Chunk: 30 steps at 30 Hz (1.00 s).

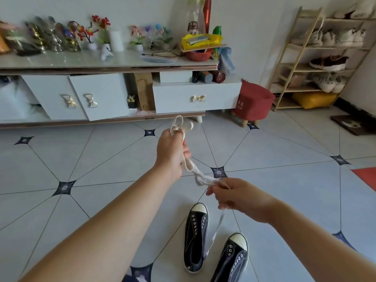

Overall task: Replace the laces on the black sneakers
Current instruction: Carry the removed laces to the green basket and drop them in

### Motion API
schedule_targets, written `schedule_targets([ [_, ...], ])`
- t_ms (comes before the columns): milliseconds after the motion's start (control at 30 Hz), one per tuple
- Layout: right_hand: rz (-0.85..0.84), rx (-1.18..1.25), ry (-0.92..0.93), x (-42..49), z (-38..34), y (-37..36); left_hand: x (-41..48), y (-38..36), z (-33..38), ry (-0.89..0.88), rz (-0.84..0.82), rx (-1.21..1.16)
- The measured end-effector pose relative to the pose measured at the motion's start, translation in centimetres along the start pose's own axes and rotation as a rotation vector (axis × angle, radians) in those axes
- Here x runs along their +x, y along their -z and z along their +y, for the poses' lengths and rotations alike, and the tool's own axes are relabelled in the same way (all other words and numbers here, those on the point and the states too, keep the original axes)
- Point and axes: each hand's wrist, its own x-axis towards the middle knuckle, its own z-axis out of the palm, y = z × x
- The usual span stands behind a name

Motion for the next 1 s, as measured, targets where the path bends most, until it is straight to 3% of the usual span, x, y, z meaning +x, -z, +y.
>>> schedule_targets([
  [167,0.168,-0.094,0.002,7.2,-1.6,3.3,7.3,0.2,-2.1,0.097,-0.137,0.223],
  [333,0.149,-0.037,0.049,11.3,-7.8,4.0,9.3,0.7,0.0,0.293,-0.442,0.028],
  [400,0.103,-0.136,0.045,11.7,-11.2,4.0,9.0,0.7,2.4,0.255,-0.592,0.199],
  [467,0.049,-0.158,0.033,11.7,-14.8,4.1,8.4,0.5,5.5,0.203,-0.638,0.354],
  [633,-0.024,-0.11,0.023,10.2,-24.1,4.6,6.9,1.1,14.1,0.144,-0.372,0.475],
  [833,-0.026,0.115,-0.018,6.6,-35.6,2.8,3.0,1.9,27.0,0.235,-0.26,0.041],
  [1000,-0.129,0.222,-0.055,2.8,-43.8,-1.3,-0.9,2.0,36.6,0.199,-0.112,-0.305],
])
